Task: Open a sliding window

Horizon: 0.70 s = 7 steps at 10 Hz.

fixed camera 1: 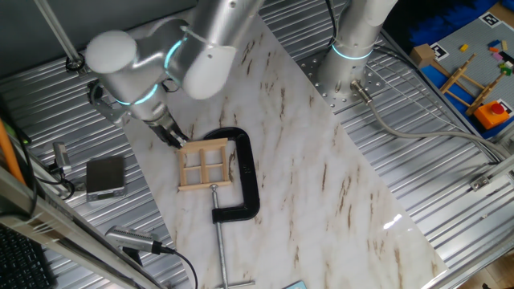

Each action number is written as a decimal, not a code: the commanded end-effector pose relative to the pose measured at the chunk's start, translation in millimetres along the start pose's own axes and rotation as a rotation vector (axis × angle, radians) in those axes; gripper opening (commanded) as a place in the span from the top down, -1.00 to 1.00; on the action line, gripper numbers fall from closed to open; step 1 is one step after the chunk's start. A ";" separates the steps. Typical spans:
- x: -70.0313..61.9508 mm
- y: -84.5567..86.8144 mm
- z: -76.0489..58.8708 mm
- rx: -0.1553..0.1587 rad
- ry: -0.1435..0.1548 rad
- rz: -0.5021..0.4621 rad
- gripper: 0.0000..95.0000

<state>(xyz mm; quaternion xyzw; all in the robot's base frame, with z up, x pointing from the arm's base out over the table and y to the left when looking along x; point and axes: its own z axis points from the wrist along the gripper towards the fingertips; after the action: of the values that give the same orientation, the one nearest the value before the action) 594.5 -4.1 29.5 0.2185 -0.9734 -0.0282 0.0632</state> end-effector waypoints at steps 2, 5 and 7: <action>1.4 -35.7 -3.8 -0.134 0.039 0.025 1.00; 4.8 -29.9 -13.9 -0.083 0.055 0.007 1.00; 8.0 -22.9 -23.9 -0.071 0.061 0.014 1.00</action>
<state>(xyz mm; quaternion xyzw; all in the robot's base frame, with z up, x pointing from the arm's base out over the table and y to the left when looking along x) 601.8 -29.1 50.9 0.2339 -0.9632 -0.0752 0.1093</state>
